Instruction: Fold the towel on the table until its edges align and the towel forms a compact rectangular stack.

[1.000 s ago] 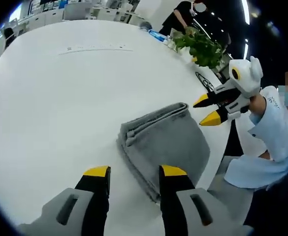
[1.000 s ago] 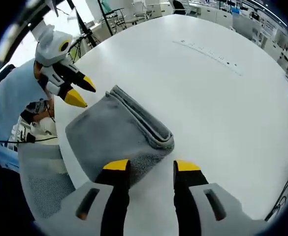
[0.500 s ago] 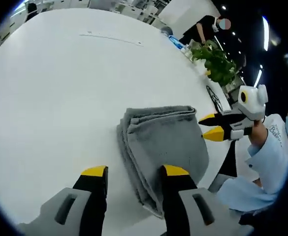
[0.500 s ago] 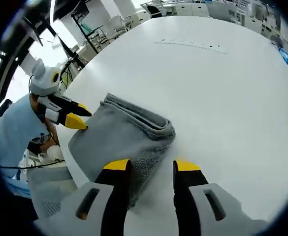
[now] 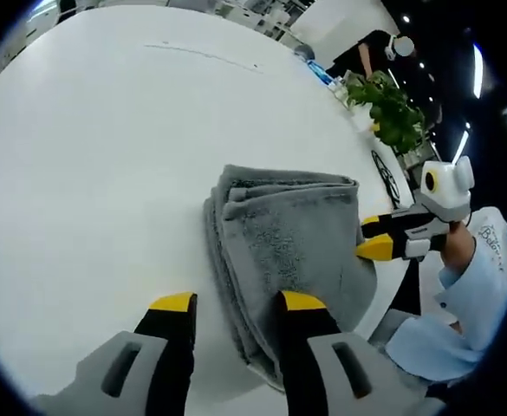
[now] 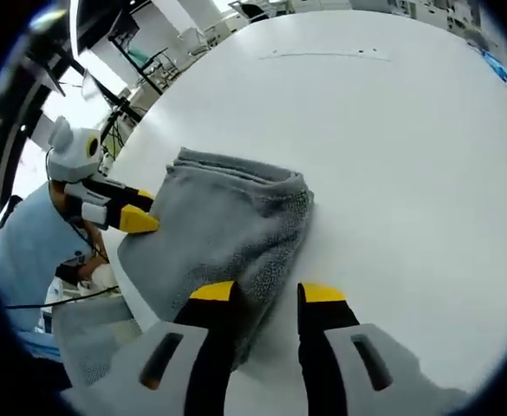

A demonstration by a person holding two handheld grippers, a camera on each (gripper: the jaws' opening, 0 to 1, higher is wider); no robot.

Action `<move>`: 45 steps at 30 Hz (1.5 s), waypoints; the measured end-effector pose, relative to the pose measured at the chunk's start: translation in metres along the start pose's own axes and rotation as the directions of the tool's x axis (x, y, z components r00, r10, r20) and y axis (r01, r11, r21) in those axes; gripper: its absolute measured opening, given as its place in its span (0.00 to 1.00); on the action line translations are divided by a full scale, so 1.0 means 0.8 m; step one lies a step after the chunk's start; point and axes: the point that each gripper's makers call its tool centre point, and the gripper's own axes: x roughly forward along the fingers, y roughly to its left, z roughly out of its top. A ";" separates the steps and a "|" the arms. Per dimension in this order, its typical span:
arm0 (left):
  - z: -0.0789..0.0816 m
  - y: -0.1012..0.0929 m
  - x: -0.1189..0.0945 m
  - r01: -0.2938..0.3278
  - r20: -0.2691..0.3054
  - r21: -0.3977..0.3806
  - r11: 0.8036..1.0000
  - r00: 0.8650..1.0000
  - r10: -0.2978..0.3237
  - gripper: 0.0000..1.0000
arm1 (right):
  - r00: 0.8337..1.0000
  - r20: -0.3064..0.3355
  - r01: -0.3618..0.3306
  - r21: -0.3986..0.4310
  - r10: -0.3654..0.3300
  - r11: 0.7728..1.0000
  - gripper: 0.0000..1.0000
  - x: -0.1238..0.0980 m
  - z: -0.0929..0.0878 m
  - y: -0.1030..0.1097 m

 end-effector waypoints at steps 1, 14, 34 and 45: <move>0.000 -0.001 0.001 0.003 -0.002 0.001 1.000 1.000 -0.003 0.37 | 1.000 0.000 -0.001 0.005 0.001 1.000 0.26 0.001 -0.001 0.001; -0.003 -0.010 0.010 0.021 -0.012 0.073 0.997 1.000 -0.020 0.21 | 0.999 -0.002 -0.045 0.059 0.045 0.997 0.14 0.010 -0.009 0.012; 0.041 -0.004 0.013 -0.020 0.006 0.228 0.973 1.000 0.019 0.10 | 0.999 0.023 -0.033 0.023 0.033 0.999 0.05 0.012 0.027 0.000; 0.101 0.016 0.026 -0.040 0.050 0.243 0.969 0.998 0.029 0.10 | 0.998 0.066 -0.009 0.006 0.009 1.000 0.06 0.015 0.079 -0.020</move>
